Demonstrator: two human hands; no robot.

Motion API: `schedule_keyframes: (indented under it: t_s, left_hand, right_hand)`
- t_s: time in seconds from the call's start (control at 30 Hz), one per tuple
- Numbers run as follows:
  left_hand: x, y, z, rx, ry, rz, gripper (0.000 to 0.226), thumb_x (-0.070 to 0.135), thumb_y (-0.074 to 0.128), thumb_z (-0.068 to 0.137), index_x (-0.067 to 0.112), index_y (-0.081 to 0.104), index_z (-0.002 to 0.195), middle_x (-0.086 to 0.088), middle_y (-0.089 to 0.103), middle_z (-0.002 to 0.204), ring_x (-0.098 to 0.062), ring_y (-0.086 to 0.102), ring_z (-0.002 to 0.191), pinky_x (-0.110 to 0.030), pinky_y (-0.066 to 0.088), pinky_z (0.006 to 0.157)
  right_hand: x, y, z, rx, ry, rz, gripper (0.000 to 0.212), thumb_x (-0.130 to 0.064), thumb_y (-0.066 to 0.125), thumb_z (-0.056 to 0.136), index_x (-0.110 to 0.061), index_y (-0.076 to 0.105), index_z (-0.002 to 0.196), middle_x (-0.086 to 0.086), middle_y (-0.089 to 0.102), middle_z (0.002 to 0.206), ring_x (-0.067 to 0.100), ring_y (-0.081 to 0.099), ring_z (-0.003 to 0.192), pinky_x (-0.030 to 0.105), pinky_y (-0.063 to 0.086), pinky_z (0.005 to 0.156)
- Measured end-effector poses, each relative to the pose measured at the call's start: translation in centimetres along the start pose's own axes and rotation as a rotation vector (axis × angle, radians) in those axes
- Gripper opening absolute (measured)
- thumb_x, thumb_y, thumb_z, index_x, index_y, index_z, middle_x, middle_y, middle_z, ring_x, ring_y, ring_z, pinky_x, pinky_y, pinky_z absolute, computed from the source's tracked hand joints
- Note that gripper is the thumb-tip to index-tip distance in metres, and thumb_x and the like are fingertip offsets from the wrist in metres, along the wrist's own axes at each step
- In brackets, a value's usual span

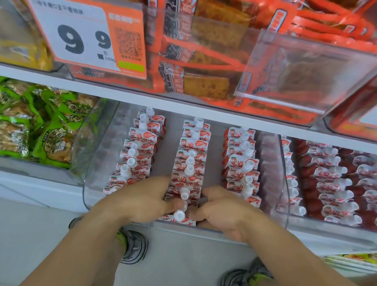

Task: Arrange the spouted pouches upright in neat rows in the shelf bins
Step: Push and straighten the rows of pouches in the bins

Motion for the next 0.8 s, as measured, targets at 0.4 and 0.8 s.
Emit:
schedule_keyframes:
  t_s: [0.4, 0.8]
  left_hand:
    - [0.3, -0.7, -0.6, 0.103, -0.063, -0.208, 0.027, 0.047, 0.056, 0.093, 0.031, 0.058, 0.116, 0.027, 0.063, 0.112, -0.003, 0.058, 0.112, -0.03, 0.042, 0.102]
    - [0.8, -1.1, 2.2, 0.259, -0.155, -0.222, 0.042, 0.048, 0.038, 0.1, 0.026, 0.052, 0.132, 0.0, 0.058, 0.135, -0.019, 0.053, 0.123, -0.042, 0.038, 0.109]
  right_hand:
    - [-1.0, -0.7, 0.0, 0.094, -0.093, -0.149, 0.025, -0.026, 0.066, 0.081, -0.025, 0.067, 0.106, -0.003, 0.071, 0.107, 0.019, 0.065, 0.105, 0.041, 0.05, 0.099]
    - [-1.9, -0.6, 1.4, 0.277, -0.11, 0.064, 0.04, -0.036, 0.033, 0.105, -0.03, 0.037, 0.145, -0.006, 0.05, 0.14, 0.022, 0.046, 0.13, 0.039, 0.035, 0.109]
Point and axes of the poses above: each hand's wrist, its own z-axis towards the middle knuckle, its own y-axis out of the palm, x = y × z, the point moved 3 cm from there along z, towards the middle knuckle
